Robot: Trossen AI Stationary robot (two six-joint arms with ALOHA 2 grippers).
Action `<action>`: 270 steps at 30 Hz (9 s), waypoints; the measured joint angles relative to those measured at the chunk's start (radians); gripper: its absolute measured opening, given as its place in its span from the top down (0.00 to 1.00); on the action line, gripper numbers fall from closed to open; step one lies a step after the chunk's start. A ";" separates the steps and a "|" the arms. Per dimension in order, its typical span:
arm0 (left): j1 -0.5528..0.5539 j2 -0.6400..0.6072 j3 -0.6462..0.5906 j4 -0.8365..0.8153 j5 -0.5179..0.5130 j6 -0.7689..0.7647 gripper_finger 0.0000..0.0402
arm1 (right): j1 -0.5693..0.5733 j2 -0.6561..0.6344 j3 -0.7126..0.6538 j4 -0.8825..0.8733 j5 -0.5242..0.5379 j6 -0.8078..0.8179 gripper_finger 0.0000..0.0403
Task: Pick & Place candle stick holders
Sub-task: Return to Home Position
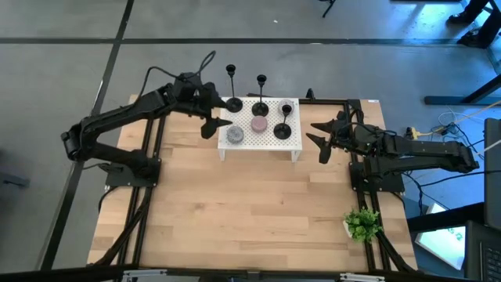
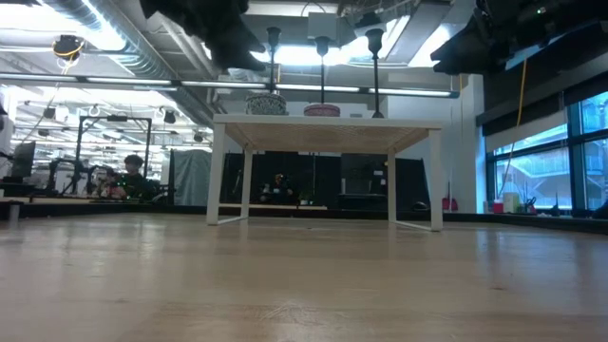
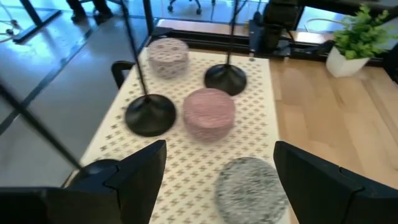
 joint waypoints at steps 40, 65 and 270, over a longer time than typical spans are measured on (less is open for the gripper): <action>-0.506 0.000 0.000 0.078 -0.291 -0.114 0.27 | 0.000 0.000 0.000 0.038 -0.116 0.007 0.50; -0.824 0.002 -0.130 0.284 -0.545 -0.176 0.27 | 0.170 0.000 0.001 0.195 -0.337 0.067 0.50; -0.908 0.043 -0.269 0.645 -0.546 -0.154 0.27 | -0.097 -0.623 -0.491 0.290 -0.400 -0.056 0.98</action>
